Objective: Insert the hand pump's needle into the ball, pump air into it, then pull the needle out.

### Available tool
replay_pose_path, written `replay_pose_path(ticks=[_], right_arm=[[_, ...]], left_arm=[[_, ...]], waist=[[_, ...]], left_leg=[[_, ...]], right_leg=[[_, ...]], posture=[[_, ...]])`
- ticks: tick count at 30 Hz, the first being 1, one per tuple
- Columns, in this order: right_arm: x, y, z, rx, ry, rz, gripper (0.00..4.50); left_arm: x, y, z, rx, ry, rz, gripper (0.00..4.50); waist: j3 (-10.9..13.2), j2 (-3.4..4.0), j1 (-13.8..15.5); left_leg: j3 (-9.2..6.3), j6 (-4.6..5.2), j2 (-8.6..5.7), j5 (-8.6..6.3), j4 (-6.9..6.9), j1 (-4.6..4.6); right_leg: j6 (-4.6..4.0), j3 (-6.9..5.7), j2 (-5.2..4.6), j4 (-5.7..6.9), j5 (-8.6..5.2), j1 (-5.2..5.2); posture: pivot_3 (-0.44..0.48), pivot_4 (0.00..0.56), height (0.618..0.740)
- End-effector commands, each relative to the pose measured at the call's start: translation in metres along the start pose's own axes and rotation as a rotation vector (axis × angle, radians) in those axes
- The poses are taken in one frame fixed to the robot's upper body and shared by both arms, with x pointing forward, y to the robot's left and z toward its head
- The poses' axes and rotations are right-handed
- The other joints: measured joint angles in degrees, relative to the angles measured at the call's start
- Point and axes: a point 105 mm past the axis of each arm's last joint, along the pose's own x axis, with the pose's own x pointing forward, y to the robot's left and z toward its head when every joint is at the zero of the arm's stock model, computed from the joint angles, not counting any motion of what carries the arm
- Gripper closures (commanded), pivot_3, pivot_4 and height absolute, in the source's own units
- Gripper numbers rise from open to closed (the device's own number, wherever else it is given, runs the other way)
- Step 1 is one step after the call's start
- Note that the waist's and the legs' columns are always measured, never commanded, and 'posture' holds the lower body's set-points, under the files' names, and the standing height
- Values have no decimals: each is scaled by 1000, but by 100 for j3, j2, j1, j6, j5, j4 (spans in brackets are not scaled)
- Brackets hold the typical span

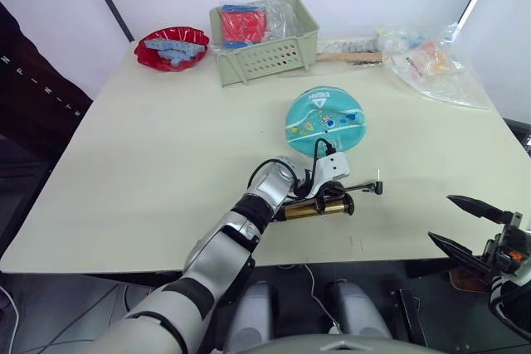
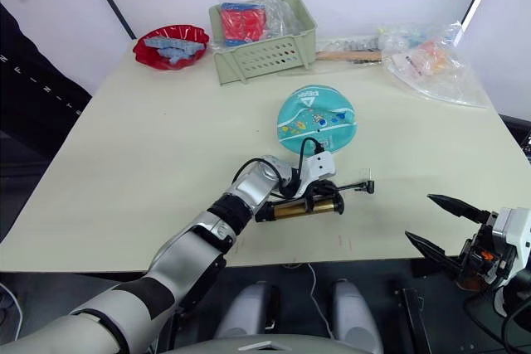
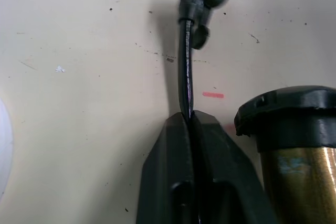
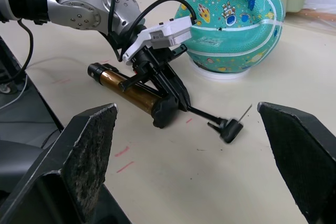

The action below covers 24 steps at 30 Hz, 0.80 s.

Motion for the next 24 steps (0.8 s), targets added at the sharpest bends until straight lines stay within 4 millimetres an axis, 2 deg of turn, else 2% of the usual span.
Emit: replay_pose_path(ticks=[1,8,12,16,24], right_arm=[[-3,-2,6,-39,-14,-12,0],[7,-7,11,24,-80,-107,0],[21,-8,21,125,-167,-200,0],[33,-11,28,251,-238,-288,0],[58,-25,38,436,-302,-400,0]], left_arm=[[2,-6,5,-3,-21,-34,4461],[-3,-3,22,8,-117,-18,4461],[-13,-5,42,27,-243,-25,4461],[-17,-4,54,24,-328,7,4461],[-18,-8,62,-38,-419,-3,4461]], waist=[[0,0,-2],[0,0,-15],[-1,4,-16],[-1,4,-15],[-2,6,-26]], left_leg=[[0,0,0,0,0,0],[-1,0,0,0,0,-1],[-3,0,1,0,-1,-3],[-2,0,1,0,-1,-4],[2,0,-5,0,-1,-7]], right_leg=[[0,0,0,0,0,0],[0,0,0,-1,0,0],[0,-1,0,0,1,-2],[0,0,-1,-1,1,-1],[3,4,-9,-1,0,-1]], posture=[[0,150,738],[0,150,738],[0,150,738],[0,150,738],[0,150,738]])
